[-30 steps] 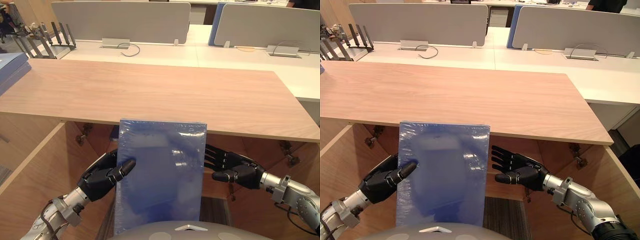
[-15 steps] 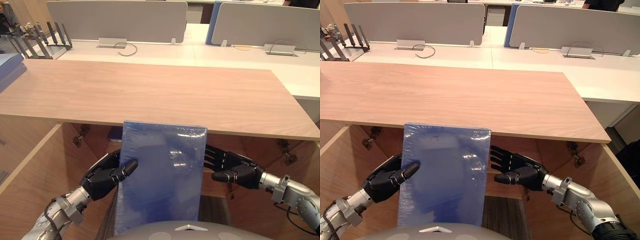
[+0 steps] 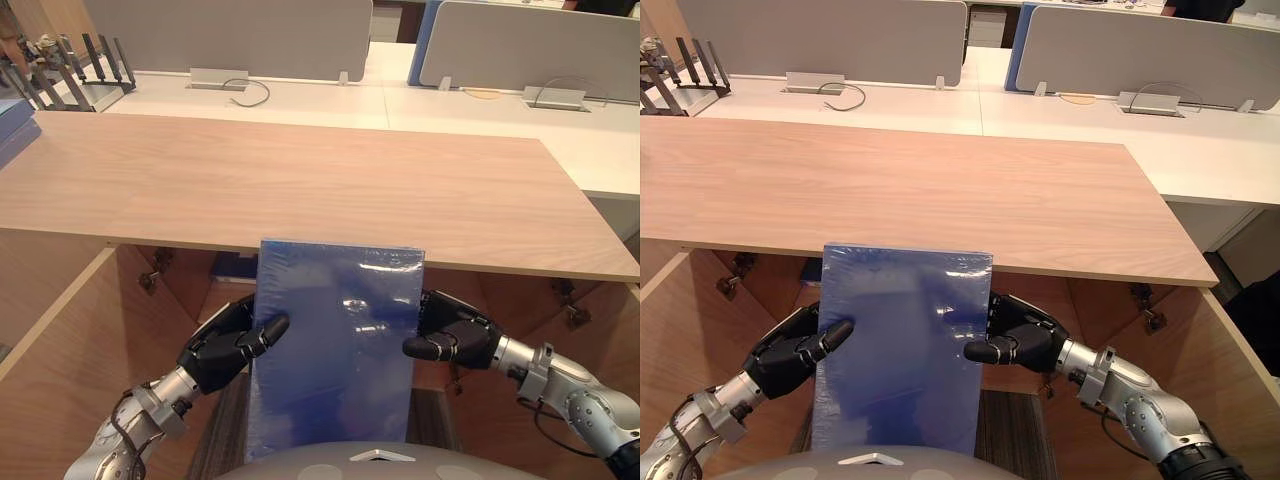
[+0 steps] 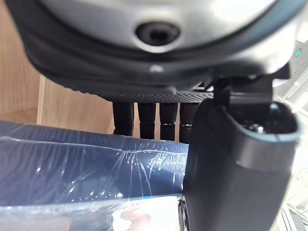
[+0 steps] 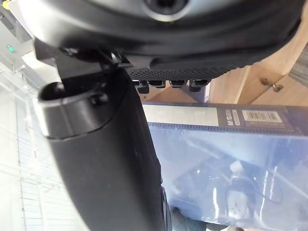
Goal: Walk over to the cabinet, pick up the folder, carry it to the office cabinet, place the folder inside the office cabinet, then close the office cabinet door
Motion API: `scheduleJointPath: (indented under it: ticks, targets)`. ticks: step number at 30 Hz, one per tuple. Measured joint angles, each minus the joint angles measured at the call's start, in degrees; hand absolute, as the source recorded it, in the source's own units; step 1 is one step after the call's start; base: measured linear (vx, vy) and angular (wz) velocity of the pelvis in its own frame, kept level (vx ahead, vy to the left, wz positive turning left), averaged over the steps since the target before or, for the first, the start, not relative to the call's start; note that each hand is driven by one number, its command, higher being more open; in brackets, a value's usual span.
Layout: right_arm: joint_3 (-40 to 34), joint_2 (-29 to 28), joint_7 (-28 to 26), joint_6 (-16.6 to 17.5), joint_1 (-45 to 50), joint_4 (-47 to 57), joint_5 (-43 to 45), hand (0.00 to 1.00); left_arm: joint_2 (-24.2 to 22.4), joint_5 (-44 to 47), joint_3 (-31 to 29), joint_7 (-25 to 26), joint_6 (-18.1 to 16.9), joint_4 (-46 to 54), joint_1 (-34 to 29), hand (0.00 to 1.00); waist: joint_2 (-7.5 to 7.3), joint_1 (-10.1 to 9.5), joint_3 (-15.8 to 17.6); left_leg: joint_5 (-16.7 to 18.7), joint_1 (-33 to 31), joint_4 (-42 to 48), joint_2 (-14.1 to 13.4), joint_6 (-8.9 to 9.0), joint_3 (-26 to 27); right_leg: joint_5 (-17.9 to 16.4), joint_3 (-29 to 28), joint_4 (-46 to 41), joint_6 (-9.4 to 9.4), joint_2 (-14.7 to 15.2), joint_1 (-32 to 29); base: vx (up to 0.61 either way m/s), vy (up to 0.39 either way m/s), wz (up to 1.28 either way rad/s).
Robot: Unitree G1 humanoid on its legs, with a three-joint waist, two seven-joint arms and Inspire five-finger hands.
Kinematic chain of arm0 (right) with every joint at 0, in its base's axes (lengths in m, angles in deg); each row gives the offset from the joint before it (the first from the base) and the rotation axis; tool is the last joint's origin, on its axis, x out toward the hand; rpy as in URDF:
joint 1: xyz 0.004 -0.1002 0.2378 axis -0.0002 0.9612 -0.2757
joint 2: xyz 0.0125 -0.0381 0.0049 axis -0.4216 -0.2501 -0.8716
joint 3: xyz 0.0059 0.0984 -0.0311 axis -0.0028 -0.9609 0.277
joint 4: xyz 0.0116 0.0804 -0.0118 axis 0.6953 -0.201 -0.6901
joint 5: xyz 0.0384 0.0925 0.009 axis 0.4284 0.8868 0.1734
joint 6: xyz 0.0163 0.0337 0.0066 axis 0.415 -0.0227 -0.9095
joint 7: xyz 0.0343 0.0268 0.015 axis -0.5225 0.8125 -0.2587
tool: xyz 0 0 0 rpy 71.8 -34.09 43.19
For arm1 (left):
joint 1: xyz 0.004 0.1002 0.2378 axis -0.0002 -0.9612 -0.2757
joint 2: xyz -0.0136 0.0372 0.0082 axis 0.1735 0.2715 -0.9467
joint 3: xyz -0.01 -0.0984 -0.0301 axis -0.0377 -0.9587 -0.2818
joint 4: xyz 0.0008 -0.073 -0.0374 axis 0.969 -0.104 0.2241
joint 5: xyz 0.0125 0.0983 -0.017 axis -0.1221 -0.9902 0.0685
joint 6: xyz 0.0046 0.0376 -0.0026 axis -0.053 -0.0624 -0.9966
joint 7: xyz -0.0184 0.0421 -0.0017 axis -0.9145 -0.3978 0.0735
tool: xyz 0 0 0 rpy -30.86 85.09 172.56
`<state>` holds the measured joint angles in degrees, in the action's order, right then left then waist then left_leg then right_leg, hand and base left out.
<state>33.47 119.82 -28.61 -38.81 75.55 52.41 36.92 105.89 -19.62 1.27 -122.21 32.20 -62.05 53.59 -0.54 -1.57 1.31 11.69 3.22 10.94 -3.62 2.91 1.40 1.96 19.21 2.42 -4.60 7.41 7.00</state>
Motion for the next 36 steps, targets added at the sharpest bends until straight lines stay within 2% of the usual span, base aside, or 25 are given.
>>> scheduleJointPath:
  ticks: [10, 16, 17, 22, 36]
  targets:
    - [1.74, -3.00, 1.94, -0.01, -0.09, 0.22, -0.01, 1.00, -1.05, -1.26, 1.57, 0.80, -0.29, 0.00, 1.93, 0.00, -0.05, 0.08, 0.02, 0.00, -0.88, 0.79, 0.05, 0.00, -1.21, 0.00, 1.04, 0.02, 0.01, -0.05, 0.13, -0.01, -0.005, 0.06]
    - [1.90, -5.23, 4.08, 0.03, -0.17, 0.19, -0.13, 1.00, -2.93, -1.26, 1.50, 2.38, -1.80, 0.00, 2.39, 0.00, -0.12, -0.10, -0.11, -0.06, -1.19, 0.88, 0.14, -0.02, -1.78, 0.00, 1.49, 0.07, 0.02, -0.07, 0.16, 0.00, -0.003, 0.04]
    - [2.33, -5.67, 4.76, 0.09, -0.29, 0.18, -0.15, 0.00, -3.24, -1.26, 1.46, 2.93, -2.23, 0.00, 2.74, 0.00, -0.13, -0.17, -0.20, -0.08, -1.27, 0.91, 0.16, -0.02, -1.88, 0.00, 1.58, 0.14, 0.02, -0.10, 0.17, 0.01, -0.007, 0.05]
    - [5.97, -6.58, 4.98, 0.09, -0.73, 0.18, -0.27, 0.00, -4.66, -1.40, 0.97, 4.61, -3.60, 0.00, 4.58, 0.00, -0.20, -0.15, -1.26, -0.13, -1.76, 1.00, 0.22, 0.02, -2.77, 0.02, 2.28, 0.61, 0.05, -0.18, 0.31, 0.02, -0.005, 0.06]
    - [6.30, -7.53, 7.13, 1.13, -2.58, -0.48, -1.10, 0.00, -6.02, -1.20, 1.07, 5.61, -3.95, 0.20, 4.56, 0.00, -0.93, -0.49, -2.04, -0.15, -1.78, 1.01, 0.31, 0.06, -3.25, 0.02, 2.59, 0.71, 0.06, -0.27, 0.56, 0.00, -0.001, 0.00]
